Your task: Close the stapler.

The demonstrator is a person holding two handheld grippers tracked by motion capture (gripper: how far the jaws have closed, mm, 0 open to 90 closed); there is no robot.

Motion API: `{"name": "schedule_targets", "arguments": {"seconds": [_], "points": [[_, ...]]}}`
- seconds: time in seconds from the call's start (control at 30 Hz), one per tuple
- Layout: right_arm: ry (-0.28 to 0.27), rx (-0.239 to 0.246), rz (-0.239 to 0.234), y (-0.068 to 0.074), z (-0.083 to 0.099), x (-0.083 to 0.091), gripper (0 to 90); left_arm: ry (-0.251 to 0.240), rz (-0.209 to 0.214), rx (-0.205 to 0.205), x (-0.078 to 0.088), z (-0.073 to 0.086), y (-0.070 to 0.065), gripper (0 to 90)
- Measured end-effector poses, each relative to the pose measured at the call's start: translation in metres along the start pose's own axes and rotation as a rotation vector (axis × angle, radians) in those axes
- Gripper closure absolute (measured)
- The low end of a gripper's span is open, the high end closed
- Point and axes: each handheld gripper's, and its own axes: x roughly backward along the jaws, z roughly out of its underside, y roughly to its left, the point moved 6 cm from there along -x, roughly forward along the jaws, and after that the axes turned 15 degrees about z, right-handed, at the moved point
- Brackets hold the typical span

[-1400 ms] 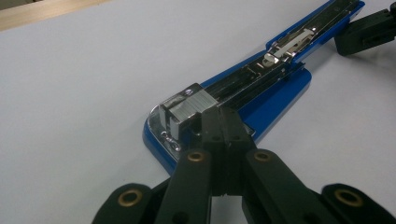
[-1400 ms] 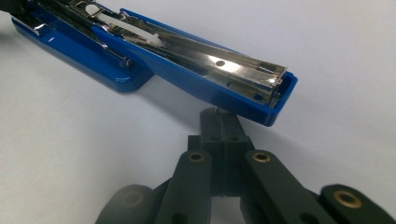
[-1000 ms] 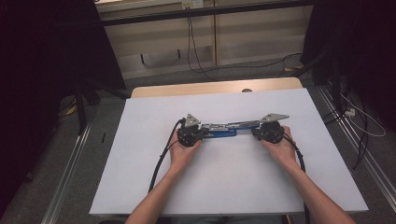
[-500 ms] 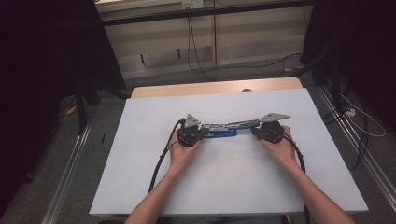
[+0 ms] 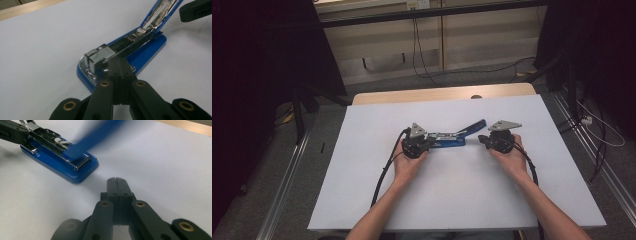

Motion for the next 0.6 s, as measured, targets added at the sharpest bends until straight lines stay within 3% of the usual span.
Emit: {"name": "schedule_targets", "arguments": {"seconds": [0.3,0.6], "points": [[-0.021,-0.006,-0.011,0.0003,-0.0013,0.0023,90.0,-0.009,0.004,0.007,0.0003,0.0002,0.0011,90.0],[-0.065,-0.027,-0.052,0.0034,-0.0049,0.0069,87.4,-0.016,0.020,0.026,0.0009,0.0000,0.0013,86.3]]}}
